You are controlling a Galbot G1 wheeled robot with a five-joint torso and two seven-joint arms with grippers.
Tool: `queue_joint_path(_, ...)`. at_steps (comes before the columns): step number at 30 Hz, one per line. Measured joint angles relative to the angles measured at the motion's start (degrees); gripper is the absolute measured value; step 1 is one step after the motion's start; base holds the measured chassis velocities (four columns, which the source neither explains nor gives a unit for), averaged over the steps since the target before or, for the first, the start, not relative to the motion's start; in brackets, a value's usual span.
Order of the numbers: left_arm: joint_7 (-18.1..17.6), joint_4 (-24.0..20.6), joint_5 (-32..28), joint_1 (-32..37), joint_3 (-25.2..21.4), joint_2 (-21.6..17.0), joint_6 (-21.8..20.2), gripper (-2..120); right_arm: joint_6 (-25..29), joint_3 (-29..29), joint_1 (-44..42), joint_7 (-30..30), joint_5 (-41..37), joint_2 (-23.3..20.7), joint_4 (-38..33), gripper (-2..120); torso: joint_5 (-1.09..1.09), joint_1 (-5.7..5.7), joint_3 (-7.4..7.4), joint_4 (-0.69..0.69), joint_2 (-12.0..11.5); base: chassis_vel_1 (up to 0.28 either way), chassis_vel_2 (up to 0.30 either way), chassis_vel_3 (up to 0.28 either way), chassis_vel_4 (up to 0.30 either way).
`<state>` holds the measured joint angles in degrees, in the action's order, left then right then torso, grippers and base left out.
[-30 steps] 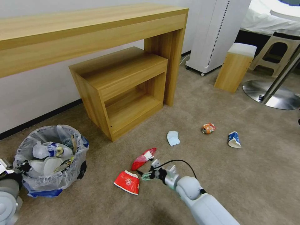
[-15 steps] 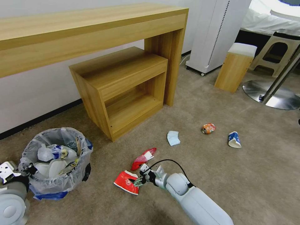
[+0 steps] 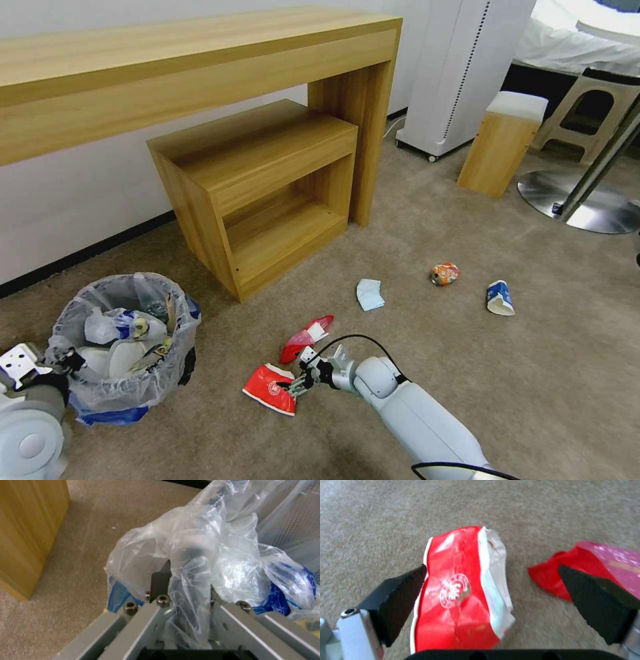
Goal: Pick up the trash bin and place the garbage on the floor into it.
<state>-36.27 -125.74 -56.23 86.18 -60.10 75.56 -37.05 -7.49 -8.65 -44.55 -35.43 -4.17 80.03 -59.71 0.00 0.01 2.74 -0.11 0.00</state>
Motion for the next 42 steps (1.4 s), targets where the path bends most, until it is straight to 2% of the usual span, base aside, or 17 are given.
queue_joint_path(3,0.0,-0.3,0.0,0.2,-0.2,-0.3,0.0,0,0.8,0.9,1.3,-1.2,2.3,2.6,3.8,89,0.0,0.0,0.0,0.0,0.0,0.0,0.0,0.0,0.0)
queue_joint_path(6,0.0,-0.6,-0.1,0.3,-0.3,-0.4,0.0,0,0.9,1.1,1.6,-1.6,2.7,3.1,4.6,80,0.0,0.0,0.0,0.01,0.0,0.0,0.0,0.0,0.0)
queue_joint_path(9,0.0,-0.8,-0.2,0.3,-0.4,-0.4,-0.1,0,0.8,1.1,1.7,-2.1,3.5,3.3,5.0,71,0.0,0.0,0.0,0.01,0.0,0.0,0.0,0.0,0.0)
queue_joint_path(10,0.0,-1.0,-0.2,0.3,-0.4,-0.4,-0.1,0,0.8,1.2,1.7,-2.6,4.2,3.3,5.5,65,0.0,0.0,0.0,0.0,0.0,0.0,0.0,0.0,0.0)
queue_joint_path(12,0.0,-1.1,-0.2,0.3,-0.4,-0.4,-0.1,0,0.8,1.3,1.6,-2.8,4.5,3.3,5.6,63,0.0,0.0,0.0,0.0,0.0,0.0,0.0,0.0,0.0)
queue_joint_path(14,0.0,-1.3,-0.3,0.3,-0.3,-0.4,-0.1,0,1.1,1.8,1.4,-3.5,6.0,3.4,6.3,49,0.0,0.0,0.0,0.0,0.0,0.0,0.0,0.0,0.0)
queue_joint_path(16,0.0,-1.3,-0.3,0.3,-0.2,-0.3,-0.1,0,1.3,2.0,1.3,-3.7,6.5,3.4,6.6,46,0.0,0.0,0.0,0.0,0.0,0.0,0.0,0.0,0.0)
queue_joint_path(19,0.0,-1.4,-0.3,0.4,-0.3,-0.3,-0.1,0,1.7,3.0,1.0,-3.8,7.7,3.7,7.3,31,0.0,0.0,0.0,0.0,0.0,0.0,0.0,0.0,0.0)
queue_joint_path(21,0.0,-1.4,-0.3,0.4,-0.4,-0.3,-0.1,0,1.8,3.2,1.0,-3.8,7.9,3.7,7.4,28,0.0,0.0,0.0,0.0,0.0,0.0,0.0,0.0,0.0)
queue_joint_path(23,0.1,-1.5,-0.4,0.7,-0.5,-0.3,-0.1,0,1.9,3.8,0.9,-3.8,8.3,3.8,7.6,16,0.0,0.0,0.0,0.0,0.0,0.0,0.0,0.0,0.0)
queue_joint_path(24,0.1,-1.5,-0.4,0.7,-0.5,-0.3,-0.1,0,1.9,3.8,0.9,-3.8,8.3,3.8,7.6,16,0.0,0.0,0.0,0.0,0.0,0.0,0.0,0.0,0.0)
queue_joint_path(26,0.2,-1.7,-0.5,1.0,-0.7,-0.3,-0.1,0,2.0,4.3,0.6,-3.8,8.6,3.8,7.6,7,0.01,0.0,0.0,0.0,0.0,0.0,0.0,0.0,0.0)
queue_joint_path(29,0.3,-1.8,-0.6,1.2,-0.9,-0.3,-0.1,0,2.0,4.8,0.2,-3.8,8.8,3.8,7.2,0,0.01,0.0,0.0,0.01,0.0,0.0,0.0,0.0,0.0)
queue_joint_path(36,0.3,-2.5,-1.1,1.5,-1.0,-0.6,-0.1,0,2.2,5.4,-1.5,-3.4,7.0,2.1,3.5,0,0.0,0.0,0.0,0.0,0.0,0.0,0.0,0.0,0.0)
queue_joint_path(39,0.3,-2.8,-1.2,1.8,0.1,-1.1,-0.1,0,5.5,5.7,-2.7,-3.2,0.6,-1.1,-4.3,0,0.01,0.0,0.0,0.0,0.0,0.0,0.0,0.0,0.0)
queue_joint_path(40,0.3,-2.8,-1.2,1.8,0.1,-1.1,-0.1,0,5.5,5.7,-2.7,-3.2,0.6,-1.1,-4.3,0,0.01,0.0,0.0,0.0,0.0,0.0,0.0,0.0,0.0)
queue_joint_path(42,0.3,-3.6,-1.1,2.2,2.5,-1.7,-0.1,0,7.3,6.7,-3.5,-3.0,-5.9,-5.3,-14.5,0,0.01,0.0,0.0,0.0,0.0,0.0,0.0,0.0,0.0)
